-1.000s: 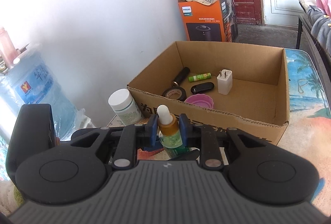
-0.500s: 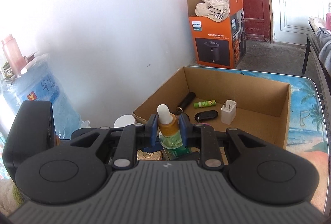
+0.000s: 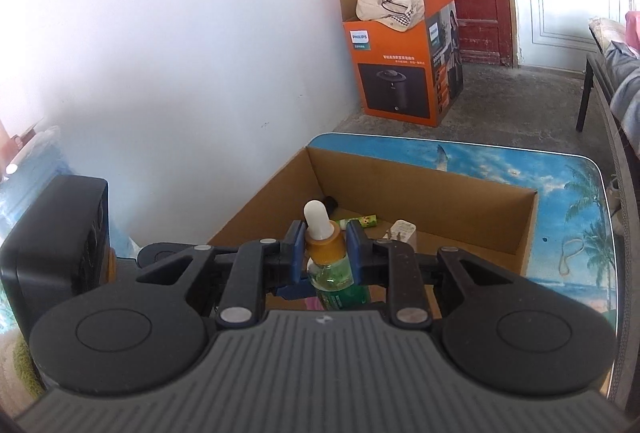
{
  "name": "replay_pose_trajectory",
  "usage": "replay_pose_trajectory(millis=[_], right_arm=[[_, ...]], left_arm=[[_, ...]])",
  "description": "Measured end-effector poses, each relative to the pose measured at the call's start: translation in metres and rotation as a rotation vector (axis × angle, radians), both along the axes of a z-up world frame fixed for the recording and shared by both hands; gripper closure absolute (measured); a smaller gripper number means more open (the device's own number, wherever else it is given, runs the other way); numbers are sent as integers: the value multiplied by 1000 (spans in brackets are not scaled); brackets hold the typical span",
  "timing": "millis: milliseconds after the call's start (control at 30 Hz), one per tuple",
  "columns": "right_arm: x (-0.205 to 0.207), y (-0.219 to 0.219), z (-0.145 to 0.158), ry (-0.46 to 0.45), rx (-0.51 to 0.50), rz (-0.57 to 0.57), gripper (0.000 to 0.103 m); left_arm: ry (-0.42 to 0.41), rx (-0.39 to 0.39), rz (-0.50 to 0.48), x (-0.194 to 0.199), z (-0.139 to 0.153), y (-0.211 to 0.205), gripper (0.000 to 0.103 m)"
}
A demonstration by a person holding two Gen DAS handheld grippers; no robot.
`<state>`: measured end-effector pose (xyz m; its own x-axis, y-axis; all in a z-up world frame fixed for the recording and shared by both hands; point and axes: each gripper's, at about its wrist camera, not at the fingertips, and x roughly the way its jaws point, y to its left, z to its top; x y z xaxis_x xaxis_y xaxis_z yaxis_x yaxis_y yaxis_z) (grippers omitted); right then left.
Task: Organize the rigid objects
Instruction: 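Lift the dropper bottle and carry it into the box, then open the right tool to release the bottle and withdraw it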
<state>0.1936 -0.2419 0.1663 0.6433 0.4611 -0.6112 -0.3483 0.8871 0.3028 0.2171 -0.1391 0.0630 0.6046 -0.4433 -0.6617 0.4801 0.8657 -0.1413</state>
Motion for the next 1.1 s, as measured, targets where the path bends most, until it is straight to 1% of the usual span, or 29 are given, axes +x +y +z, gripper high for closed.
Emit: replay_pose_trajectory(millis=[200,333,567,667,833,933,1100], right_arm=[[51,-28,-28,80,-1,-31,83],[77,-36,-48,110,-26,-38,83],[108,-45,-74,137,-61,-40,84],[117,-42,-87,145,-109,-39,84],[126,-39,-105,168,-139,-40,84],[129,-35,-108,151,-185,-35,84],[131,-35,-108,149,-197,-27,82]], left_arm=[[117,8,-25,52,-20,-21,70],[183,28,-27,80,-33,-34,70],[265,49,-35,110,-48,-46,69],[280,48,-20,119,-49,-46,69],[304,65,-18,125,-56,-52,70],[306,71,-26,124,-57,-53,70],[289,78,-26,122,-55,-55,68]])
